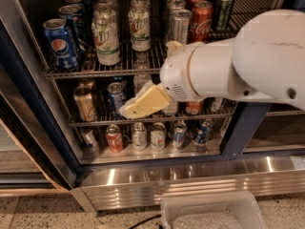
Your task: Pick 7up can from top shelf of fridge
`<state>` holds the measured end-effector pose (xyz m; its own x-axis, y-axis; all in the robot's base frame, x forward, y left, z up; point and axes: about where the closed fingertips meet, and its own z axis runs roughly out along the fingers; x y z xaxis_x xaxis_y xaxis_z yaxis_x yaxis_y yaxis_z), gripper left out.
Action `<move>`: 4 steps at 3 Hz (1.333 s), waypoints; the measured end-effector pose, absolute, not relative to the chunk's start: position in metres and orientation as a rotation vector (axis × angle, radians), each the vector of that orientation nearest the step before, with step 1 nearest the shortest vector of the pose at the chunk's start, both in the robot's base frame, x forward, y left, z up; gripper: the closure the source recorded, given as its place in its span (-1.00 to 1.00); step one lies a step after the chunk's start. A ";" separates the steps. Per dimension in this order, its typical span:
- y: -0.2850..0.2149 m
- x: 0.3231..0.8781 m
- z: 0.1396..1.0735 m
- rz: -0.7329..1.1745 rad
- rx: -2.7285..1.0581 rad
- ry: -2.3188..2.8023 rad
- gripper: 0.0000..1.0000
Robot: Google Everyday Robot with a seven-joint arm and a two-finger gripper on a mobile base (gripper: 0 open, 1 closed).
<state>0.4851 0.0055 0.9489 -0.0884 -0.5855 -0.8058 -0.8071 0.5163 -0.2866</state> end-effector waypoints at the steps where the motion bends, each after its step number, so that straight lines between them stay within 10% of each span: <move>1: 0.025 0.497 0.952 0.259 -1.118 1.732 -1.00; 4: 0.047 0.514 0.950 0.211 -1.052 1.691 -1.00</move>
Offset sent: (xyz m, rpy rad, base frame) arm 0.0475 0.0554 -0.0086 0.0614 -0.1477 -0.0928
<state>0.5143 0.0472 0.9501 -0.0275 -0.5340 -0.8450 -0.7251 0.5926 -0.3509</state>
